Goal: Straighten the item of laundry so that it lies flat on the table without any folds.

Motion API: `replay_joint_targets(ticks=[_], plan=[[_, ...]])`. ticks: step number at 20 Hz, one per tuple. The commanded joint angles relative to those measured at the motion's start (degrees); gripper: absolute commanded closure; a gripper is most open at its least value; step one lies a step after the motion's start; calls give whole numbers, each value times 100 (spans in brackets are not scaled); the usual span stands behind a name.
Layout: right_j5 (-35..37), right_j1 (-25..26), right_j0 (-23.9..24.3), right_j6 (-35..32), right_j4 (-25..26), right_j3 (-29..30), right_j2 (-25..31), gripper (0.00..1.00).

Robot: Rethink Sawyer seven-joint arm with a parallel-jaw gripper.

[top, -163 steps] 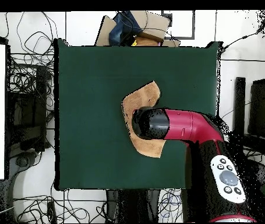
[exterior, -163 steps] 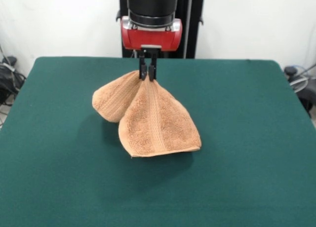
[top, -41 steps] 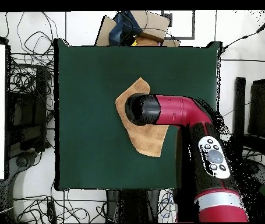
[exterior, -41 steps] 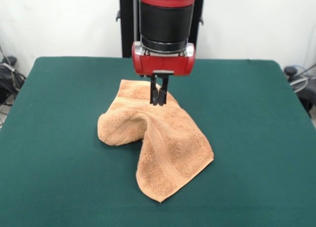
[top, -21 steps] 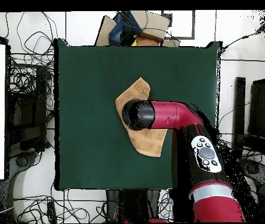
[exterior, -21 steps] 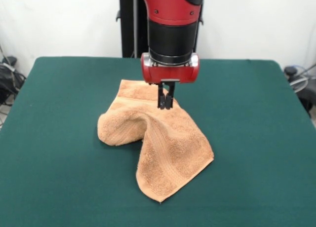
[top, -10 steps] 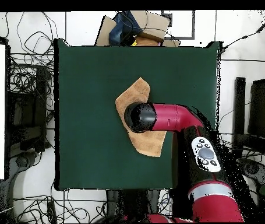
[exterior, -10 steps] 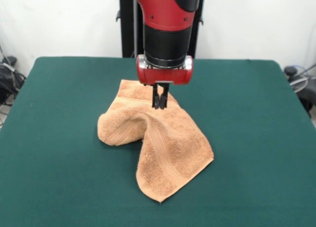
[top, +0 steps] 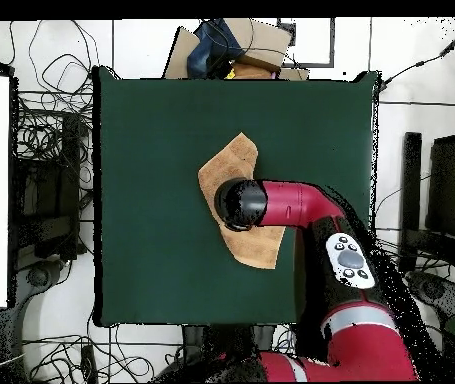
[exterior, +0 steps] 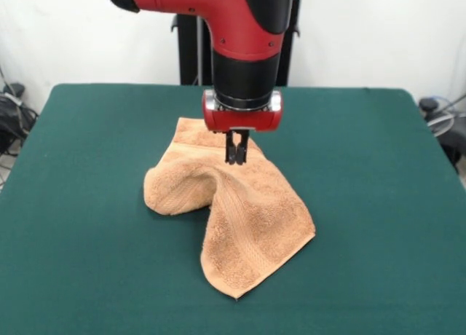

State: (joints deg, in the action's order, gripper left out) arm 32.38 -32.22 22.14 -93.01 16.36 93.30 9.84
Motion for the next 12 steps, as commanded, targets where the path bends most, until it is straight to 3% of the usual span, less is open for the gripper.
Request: replay_joint_targets(ticks=[1, 12], plan=[[-255, 213, -181, -551, 225, -71, -49, 100], [-424, 525, -314, -655, 224, -349, -134, 100]])
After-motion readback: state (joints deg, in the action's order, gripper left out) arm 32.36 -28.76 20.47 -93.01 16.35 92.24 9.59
